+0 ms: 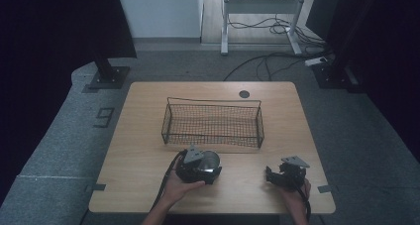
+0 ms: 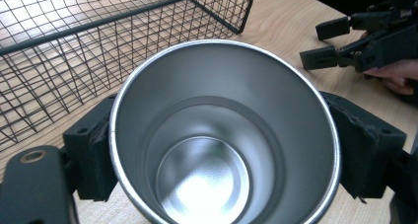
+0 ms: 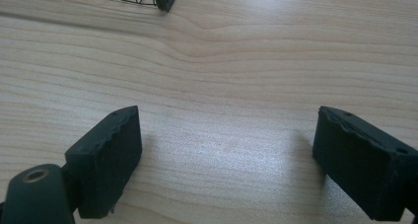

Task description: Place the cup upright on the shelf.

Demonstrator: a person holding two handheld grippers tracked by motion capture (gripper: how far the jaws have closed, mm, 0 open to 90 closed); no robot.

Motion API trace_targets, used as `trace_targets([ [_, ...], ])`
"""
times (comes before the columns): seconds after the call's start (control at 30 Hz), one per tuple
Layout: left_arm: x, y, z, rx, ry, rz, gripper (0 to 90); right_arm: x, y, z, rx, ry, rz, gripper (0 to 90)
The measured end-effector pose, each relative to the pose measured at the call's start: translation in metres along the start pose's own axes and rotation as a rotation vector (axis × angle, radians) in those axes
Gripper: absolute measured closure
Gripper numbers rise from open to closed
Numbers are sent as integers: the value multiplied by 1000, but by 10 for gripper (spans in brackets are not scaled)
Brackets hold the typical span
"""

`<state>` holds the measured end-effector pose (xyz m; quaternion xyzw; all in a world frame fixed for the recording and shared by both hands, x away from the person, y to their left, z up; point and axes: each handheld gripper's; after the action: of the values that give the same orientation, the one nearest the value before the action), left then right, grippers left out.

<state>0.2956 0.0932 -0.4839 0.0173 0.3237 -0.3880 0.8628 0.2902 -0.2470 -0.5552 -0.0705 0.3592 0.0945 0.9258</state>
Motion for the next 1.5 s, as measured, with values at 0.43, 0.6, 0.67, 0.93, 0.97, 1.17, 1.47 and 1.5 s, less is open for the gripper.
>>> trace_targets([
  [0.43,-10,9,7,-17,-21,-5,142,0,0,0,0,-1,-1,115],
  [0.6,-14,13,11,-25,-34,-5,142,0,0,0,1,-1,-1,116],
  [0.67,-15,14,12,-26,-36,-5,142,0,0,0,1,-1,-1,117],
  [0.93,-19,16,18,-19,-42,2,142,0,0,0,1,-1,-1,117],
  [0.97,-19,16,19,-18,-42,3,142,0,0,0,1,-1,-1,117],
  [1.17,-21,23,21,-38,-52,19,142,0,0,0,1,-1,-2,118],
  [1.47,-26,26,27,-35,-53,24,142,0,0,0,1,-3,-3,121],
  [1.5,-26,26,28,-34,-54,23,142,0,0,0,1,-3,-3,121],
])
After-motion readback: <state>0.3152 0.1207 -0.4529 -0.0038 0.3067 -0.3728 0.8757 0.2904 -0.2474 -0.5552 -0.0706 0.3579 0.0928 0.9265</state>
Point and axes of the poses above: each handheld gripper's, and its own axes: x roughly forward along the jaws, z roughly out of its top, y roughly to its left, and after that the axes turned 6 degrees about -x, right-handed
